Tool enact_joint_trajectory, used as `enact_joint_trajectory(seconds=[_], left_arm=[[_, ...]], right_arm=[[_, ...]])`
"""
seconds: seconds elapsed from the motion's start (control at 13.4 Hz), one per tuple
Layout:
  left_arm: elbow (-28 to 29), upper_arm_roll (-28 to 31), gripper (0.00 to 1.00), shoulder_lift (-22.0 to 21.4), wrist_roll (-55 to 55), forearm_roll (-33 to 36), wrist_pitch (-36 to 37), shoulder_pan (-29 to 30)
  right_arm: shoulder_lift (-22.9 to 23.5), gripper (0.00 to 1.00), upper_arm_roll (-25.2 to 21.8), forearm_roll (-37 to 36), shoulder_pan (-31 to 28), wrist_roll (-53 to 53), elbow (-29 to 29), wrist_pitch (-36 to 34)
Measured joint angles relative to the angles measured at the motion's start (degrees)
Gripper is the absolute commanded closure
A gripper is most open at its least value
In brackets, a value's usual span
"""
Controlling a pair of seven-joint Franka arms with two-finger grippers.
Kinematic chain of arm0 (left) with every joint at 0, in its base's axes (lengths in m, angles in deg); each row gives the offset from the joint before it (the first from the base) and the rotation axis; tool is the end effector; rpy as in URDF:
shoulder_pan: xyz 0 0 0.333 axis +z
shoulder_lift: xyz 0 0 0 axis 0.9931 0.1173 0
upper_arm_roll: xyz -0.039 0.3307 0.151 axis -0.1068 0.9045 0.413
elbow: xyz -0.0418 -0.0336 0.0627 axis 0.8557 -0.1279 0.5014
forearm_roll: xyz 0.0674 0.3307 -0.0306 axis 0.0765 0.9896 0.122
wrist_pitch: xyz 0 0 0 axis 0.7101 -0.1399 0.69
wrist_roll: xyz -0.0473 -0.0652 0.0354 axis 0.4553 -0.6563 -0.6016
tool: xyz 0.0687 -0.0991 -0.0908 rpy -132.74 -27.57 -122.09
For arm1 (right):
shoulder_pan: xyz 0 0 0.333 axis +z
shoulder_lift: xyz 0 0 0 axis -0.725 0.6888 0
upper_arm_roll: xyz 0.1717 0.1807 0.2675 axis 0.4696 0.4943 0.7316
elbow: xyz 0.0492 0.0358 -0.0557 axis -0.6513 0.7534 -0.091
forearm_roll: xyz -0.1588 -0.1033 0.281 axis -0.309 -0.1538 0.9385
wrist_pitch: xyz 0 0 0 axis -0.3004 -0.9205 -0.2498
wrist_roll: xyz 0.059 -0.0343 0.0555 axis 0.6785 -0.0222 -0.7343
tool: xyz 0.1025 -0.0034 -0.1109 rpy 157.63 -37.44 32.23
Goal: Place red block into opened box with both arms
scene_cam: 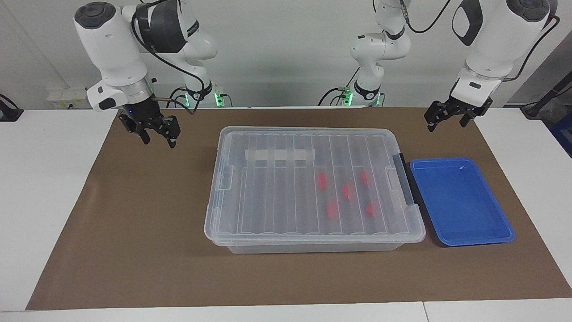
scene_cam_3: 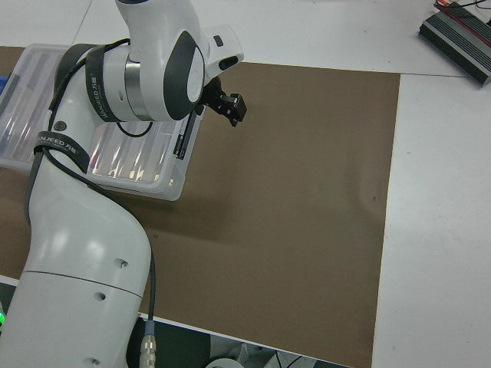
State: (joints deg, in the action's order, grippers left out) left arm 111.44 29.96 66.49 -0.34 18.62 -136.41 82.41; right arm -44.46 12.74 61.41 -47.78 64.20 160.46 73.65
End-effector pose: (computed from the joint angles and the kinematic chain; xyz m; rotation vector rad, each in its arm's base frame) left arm 0.5016 -0.0244 0.6154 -3.0535 -0.0301 0.0429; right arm 0.5047 0.0332 0.5985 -3.1179 0.3383 -0.0925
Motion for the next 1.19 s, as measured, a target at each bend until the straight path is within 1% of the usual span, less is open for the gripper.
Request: enact_joint_trajectory(seconds=[0.22, 0.45, 0.9, 1.19], left_arm=[[0.00, 0.00, 0.00, 0.00, 0.00, 0.00, 0.00, 0.00], [0.00, 0.00, 0.00, 0.00, 0.00, 0.00, 0.00, 0.00], [0.00, -0.01, 0.00, 0.00, 0.00, 0.00, 0.00, 0.00], [0.00, -0.06, 0.00, -0.01, 0.01, -0.08, 0.39, 0.00]], right_arm=[[0.23, 0.00, -0.06, 0.00, -0.11, -2.68, -4.87, -5.77], [0.57, 0.00, -0.08, -0.04, -0.17, -3.93, -7.75, -8.84], [0.55, 0.00, -0.09, -0.06, -0.65, -7.10, -7.79, -10.90], [0.32, 0.00, -0.09, -0.06, -0.68, -11.26, -7.58, -12.35]])
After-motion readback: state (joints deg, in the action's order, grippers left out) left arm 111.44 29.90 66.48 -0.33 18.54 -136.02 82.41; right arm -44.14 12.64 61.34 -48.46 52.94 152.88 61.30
